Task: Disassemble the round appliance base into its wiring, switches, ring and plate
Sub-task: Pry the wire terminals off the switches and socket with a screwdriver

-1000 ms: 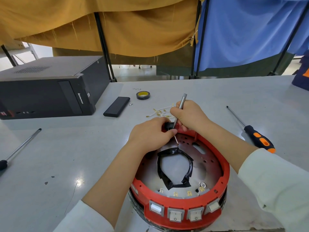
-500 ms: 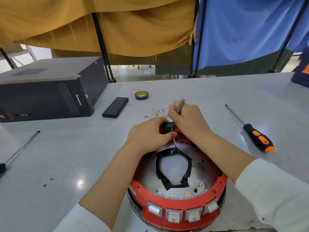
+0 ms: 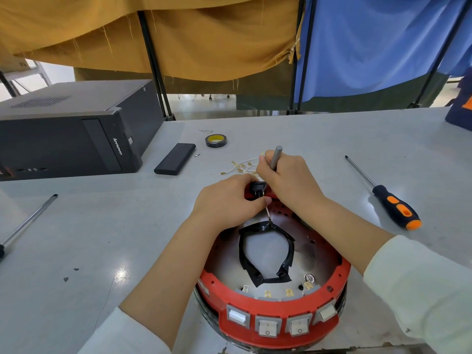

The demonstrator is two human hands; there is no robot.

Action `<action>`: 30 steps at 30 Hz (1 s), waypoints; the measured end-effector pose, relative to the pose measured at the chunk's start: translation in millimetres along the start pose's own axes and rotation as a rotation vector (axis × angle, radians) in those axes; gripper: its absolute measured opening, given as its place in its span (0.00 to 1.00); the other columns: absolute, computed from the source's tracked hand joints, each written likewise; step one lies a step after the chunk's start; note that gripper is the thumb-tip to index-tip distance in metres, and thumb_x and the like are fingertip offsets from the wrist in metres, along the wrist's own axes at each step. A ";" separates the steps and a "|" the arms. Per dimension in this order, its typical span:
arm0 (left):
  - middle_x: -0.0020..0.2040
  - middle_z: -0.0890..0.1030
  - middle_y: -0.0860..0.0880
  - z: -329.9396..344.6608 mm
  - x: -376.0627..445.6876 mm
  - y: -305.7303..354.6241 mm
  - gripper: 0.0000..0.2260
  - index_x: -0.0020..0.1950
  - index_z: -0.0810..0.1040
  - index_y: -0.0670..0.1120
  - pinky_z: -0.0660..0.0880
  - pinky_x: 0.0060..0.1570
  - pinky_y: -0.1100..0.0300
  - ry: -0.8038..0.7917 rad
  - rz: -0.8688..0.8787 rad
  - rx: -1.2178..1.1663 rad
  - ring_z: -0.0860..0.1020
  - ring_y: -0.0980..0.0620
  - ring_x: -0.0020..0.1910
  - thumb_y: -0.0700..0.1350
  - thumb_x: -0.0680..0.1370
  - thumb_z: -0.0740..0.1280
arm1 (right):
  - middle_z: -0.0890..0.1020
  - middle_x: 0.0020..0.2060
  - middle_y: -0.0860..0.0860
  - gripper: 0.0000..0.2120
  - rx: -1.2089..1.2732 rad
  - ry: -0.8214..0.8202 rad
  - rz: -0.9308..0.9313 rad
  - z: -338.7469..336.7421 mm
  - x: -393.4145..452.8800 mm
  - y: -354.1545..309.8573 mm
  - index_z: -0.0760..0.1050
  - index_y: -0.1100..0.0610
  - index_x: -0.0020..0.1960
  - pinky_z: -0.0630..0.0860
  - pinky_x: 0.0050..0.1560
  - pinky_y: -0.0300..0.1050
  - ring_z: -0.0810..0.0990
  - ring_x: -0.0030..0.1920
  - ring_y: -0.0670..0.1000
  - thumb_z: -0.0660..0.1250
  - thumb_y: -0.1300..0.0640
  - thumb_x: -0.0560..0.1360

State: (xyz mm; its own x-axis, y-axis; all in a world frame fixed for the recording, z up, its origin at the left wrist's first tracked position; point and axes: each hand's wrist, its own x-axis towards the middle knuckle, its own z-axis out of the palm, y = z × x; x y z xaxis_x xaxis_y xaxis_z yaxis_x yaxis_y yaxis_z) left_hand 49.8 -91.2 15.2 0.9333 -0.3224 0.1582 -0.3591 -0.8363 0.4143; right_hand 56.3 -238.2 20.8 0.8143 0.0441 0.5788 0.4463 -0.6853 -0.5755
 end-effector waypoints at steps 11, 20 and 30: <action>0.57 0.76 0.60 -0.2 0.3 1.1 0.21 0.60 0.70 0.62 0.63 0.44 0.59 -0.018 -0.026 0.012 0.75 0.53 0.56 0.67 0.70 0.62 | 0.67 0.22 0.52 0.16 0.017 -0.258 0.389 -0.5 30.9 -0.2 0.61 0.56 0.29 0.63 0.28 0.42 0.67 0.22 0.53 0.58 0.57 0.74; 0.60 0.76 0.59 -2.7 -0.3 -0.1 0.16 0.61 0.70 0.61 0.65 0.47 0.58 -0.040 -0.017 0.010 0.74 0.52 0.59 0.54 0.74 0.61 | 0.66 0.21 0.48 0.20 0.049 0.020 0.183 4.3 11.1 4.7 0.59 0.53 0.27 0.62 0.24 0.36 0.64 0.22 0.45 0.57 0.54 0.77; 0.57 0.77 0.58 1.8 0.1 -2.5 0.21 0.61 0.71 0.59 0.67 0.46 0.60 0.014 0.016 0.050 0.75 0.54 0.57 0.57 0.69 0.67 | 0.68 0.20 0.50 0.19 0.094 -0.162 0.289 0.7 21.8 4.6 0.61 0.55 0.28 0.65 0.24 0.41 0.65 0.16 0.45 0.57 0.54 0.77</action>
State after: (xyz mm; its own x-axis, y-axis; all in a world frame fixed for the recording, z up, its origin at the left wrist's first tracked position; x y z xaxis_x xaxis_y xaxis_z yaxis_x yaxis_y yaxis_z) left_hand 50.8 -89.9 12.6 0.9271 -0.3303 0.1774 -0.3737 -0.8520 0.3666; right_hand 76.3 -239.9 30.3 0.9570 -0.0219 0.2892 0.2148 -0.6167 -0.7573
